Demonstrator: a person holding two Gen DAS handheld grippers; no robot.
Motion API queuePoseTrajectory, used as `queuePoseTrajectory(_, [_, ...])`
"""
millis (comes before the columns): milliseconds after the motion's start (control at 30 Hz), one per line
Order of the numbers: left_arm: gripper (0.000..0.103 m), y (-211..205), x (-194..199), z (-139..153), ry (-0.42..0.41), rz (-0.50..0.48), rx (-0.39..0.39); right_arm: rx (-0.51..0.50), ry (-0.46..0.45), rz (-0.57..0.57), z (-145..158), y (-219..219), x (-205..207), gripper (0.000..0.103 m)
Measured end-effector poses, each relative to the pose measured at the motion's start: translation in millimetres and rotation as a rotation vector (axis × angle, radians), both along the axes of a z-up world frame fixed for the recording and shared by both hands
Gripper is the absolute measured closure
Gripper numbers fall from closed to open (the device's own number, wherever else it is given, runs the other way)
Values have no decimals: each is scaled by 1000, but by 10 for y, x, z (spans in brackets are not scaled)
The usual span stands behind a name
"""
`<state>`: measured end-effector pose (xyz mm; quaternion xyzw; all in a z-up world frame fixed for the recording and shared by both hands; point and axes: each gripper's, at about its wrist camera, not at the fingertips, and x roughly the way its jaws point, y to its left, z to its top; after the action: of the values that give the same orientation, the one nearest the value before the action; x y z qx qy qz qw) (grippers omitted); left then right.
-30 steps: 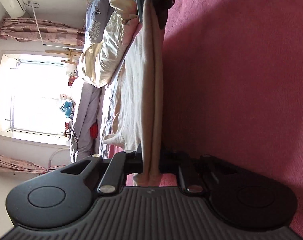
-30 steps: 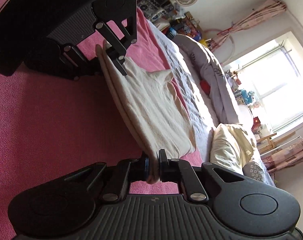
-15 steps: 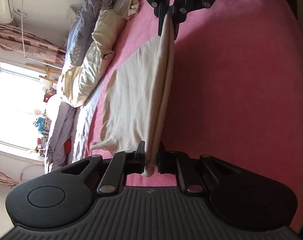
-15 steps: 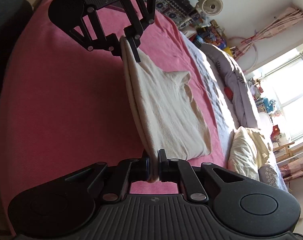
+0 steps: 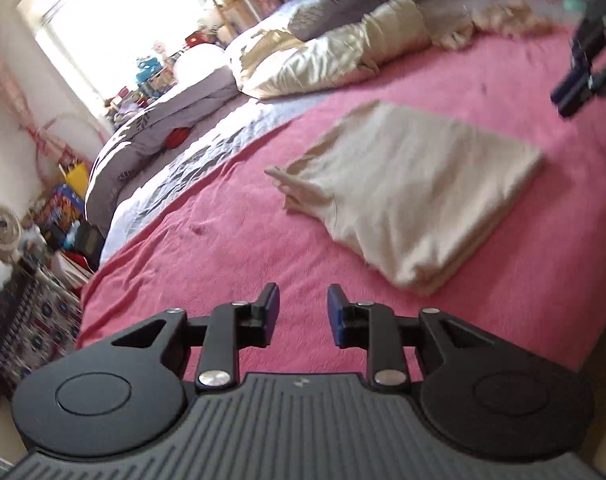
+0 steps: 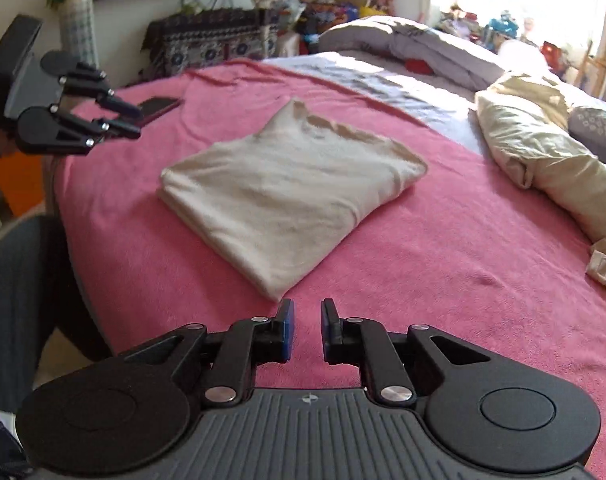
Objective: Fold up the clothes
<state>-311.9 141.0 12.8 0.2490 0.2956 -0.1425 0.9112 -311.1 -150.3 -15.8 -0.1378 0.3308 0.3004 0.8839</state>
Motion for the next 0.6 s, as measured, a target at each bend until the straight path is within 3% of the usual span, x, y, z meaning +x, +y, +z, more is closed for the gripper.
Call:
queuePoseTrajectory(67, [51, -86, 171, 159, -11, 2, -222, 47, -69, -20, 81, 88, 109, 85])
queuePoseTrajectory(133, [49, -281, 329, 124, -24, 2, -307, 97, -119, -5, 89, 283, 347, 80])
queuePoseTrajectory(167, [44, -409, 427, 40, -24, 16, -298, 109, -134, -2, 58, 399, 439, 64])
queuePoseTrajectory(200, [43, -515, 500, -95, -2, 48, -252, 101, -136, -3, 2, 504, 501, 41])
queuePoseTrajectory(233, [43, -620, 573, -229, 21, 81, -207, 83, -125, -3, -73, 594, 550, 33])
queuePoseTrajectory(333, [42, -714, 658, -756, 81, 192, -47, -62, -40, -11, -426, 741, 646, 29])
queuePoseTrajectory(367, [41, -617, 535, -814, 39, 187, -85, -75, -31, -26, -529, 685, 622, 28])
queuePoseTrajectory(467, [35, -374, 334, -771, 68, 232, -113, -31, 45, -111, -596, 381, 587, 17])
queuePoseTrajectory(500, [28, -306, 263, -754, 70, 243, -107, -7, 76, -131, -593, 270, 588, 14])
queuePoseTrajectory(600, [27, -184, 66, -728, 33, 257, -23, -7, 152, -146, -567, 63, 559, 4])
